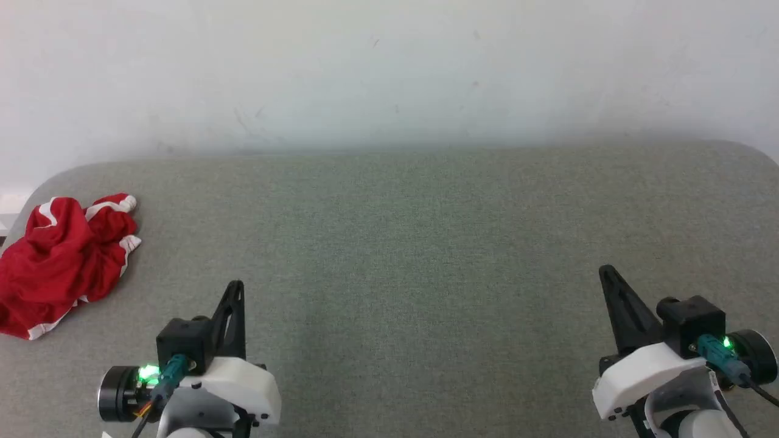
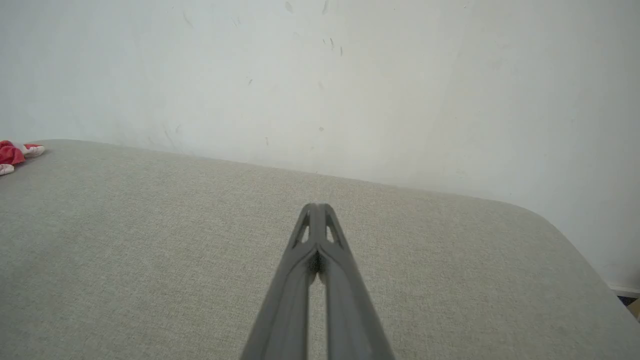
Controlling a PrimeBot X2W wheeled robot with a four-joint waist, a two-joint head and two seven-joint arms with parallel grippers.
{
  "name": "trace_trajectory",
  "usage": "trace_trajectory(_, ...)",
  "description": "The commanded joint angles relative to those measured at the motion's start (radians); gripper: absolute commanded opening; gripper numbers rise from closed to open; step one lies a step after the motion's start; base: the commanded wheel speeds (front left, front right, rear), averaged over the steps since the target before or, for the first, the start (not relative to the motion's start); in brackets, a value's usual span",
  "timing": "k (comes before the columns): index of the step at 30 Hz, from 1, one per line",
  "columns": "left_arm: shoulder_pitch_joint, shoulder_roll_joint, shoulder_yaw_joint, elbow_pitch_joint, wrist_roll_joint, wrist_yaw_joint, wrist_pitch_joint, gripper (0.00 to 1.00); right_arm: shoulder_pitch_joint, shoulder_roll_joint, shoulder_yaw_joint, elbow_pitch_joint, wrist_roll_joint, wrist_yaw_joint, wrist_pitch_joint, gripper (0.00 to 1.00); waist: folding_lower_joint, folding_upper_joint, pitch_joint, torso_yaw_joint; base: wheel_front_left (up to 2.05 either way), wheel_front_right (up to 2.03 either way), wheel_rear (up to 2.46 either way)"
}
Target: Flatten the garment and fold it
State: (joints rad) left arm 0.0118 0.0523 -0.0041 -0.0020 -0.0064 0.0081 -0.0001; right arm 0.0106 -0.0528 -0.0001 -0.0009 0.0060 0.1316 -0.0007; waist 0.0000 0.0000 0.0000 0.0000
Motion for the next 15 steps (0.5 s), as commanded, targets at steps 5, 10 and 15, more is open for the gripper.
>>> trace_trajectory(5, -0.012, -0.002, 0.004, 0.002, 0.006, -0.008, 0.0, 0.0, -0.011, 0.003, 0.0, 0.001, -0.006, -0.001, 0.001, 0.0, 0.0, 0.0, 0.0, 0.0, 0.0, 0.0, 0.0)
trace_trajectory(10, -0.012, -0.002, 0.004, 0.002, 0.006, -0.008, 0.0, 0.0, -0.011, 0.003, 0.0, 0.001, -0.006, -0.001, 0.001, 0.0, 0.0, 0.0, 0.0, 0.0, 0.0, 0.0, 0.0)
trace_trajectory(15, -0.012, -0.002, 0.004, 0.002, 0.006, -0.008, 0.0, 0.0, -0.011, 0.003, 0.0, 0.001, -0.006, -0.001, 0.001, 0.0, 0.0, 0.0, 0.0, 0.0, 0.0, 0.0, 0.0)
